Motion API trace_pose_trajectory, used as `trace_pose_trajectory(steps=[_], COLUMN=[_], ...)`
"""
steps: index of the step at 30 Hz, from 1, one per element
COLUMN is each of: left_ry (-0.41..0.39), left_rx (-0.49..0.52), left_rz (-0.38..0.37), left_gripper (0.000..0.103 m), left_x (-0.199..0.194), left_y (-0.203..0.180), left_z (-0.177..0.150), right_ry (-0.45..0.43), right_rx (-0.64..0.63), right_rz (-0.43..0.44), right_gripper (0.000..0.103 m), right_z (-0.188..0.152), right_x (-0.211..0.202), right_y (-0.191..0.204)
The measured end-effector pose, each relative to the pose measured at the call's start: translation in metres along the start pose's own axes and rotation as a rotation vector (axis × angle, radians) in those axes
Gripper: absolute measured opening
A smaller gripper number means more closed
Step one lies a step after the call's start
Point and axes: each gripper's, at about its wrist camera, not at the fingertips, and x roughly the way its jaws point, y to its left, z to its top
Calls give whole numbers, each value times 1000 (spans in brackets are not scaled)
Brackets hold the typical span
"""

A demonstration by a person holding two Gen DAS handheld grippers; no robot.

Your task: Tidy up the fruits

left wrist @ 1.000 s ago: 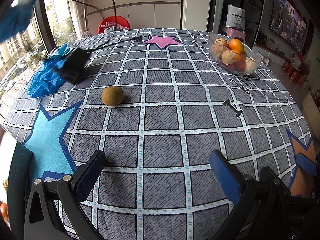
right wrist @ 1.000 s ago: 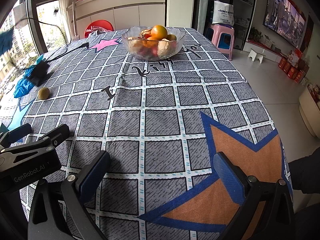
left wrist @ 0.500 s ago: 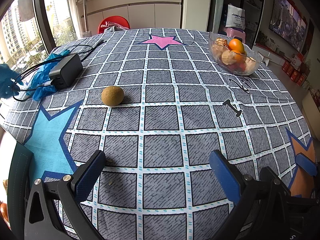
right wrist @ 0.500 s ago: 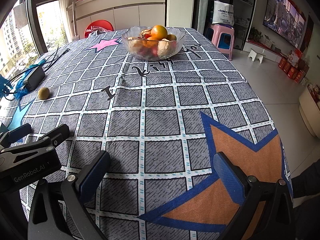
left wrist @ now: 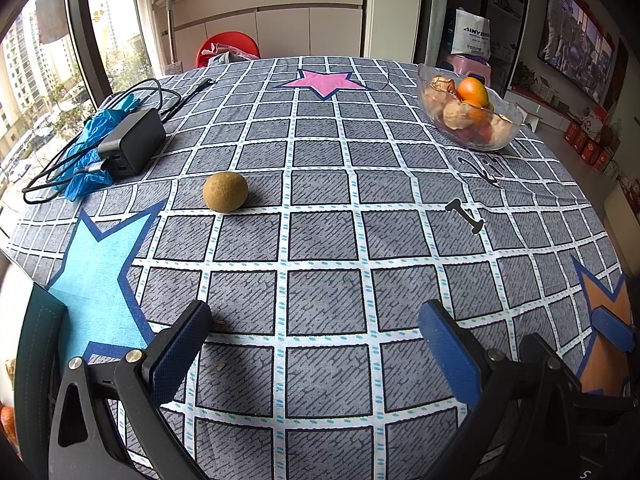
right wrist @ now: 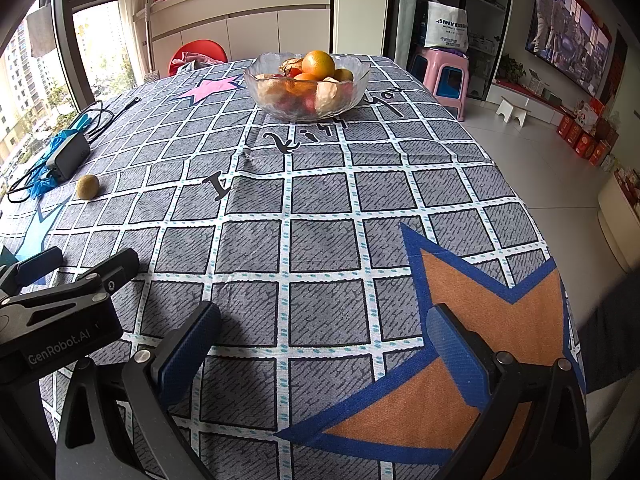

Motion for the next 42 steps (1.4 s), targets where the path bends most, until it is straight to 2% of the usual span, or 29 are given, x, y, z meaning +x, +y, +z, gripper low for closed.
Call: trace_pose_trajectory(steps=[12,15,18,23,26,42], left_ry=[0,1,3,17,0,0], left_rx=[12,47,39,5,12,3], left_rz=[-10,-33,-25,3,-4,-5], left_gripper=[103,103,103,103,103,103], left_x=[3,12,23,39,40,39], left_y=[2,4,0,-30,-45,-44], left_z=[2,14,30,53,54,53], right_ry=[0,0,0,0,1,0], right_rx=[0,0,0,0,0,-1], right_rz=[0,0,0,0,0,1], right_gripper=[103,103,103,103,103,103], right_z=[0,0,0,0,-1,-1], right_x=[0,0,0,-1,-2,-2], right_y=[0,0,0,0,0,0])
